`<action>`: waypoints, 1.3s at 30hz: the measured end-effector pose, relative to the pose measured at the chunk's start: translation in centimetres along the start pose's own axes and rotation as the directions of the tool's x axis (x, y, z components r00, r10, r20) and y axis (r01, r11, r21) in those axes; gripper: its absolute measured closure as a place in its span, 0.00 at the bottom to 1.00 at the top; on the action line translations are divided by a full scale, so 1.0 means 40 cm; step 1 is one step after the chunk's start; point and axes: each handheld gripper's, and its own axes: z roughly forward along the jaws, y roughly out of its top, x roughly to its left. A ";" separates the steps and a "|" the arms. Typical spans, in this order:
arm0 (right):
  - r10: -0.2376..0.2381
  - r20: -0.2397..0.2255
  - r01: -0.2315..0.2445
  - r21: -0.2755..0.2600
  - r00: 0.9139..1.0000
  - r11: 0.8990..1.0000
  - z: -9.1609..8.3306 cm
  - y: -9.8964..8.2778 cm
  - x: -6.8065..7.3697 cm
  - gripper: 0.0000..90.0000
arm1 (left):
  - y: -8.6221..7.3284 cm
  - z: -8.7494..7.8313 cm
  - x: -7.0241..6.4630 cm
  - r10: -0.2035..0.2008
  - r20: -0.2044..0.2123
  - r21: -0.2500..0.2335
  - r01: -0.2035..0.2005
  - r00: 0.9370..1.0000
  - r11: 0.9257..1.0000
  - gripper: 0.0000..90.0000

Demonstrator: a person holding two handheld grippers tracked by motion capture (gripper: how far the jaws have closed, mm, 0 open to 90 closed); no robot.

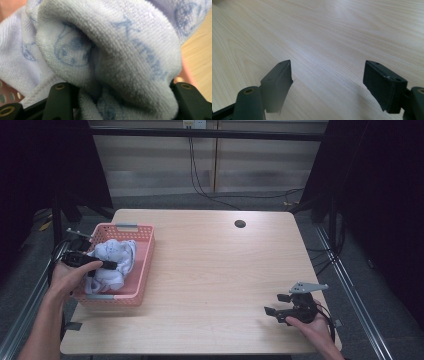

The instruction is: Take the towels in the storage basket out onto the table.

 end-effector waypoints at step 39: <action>0.007 -0.002 -0.007 0.004 1.000 1.000 0.006 0.006 -0.008 0.26 | 0.075 -0.183 -0.121 0.101 0.089 -0.303 -0.070 0.991 0.950 0.46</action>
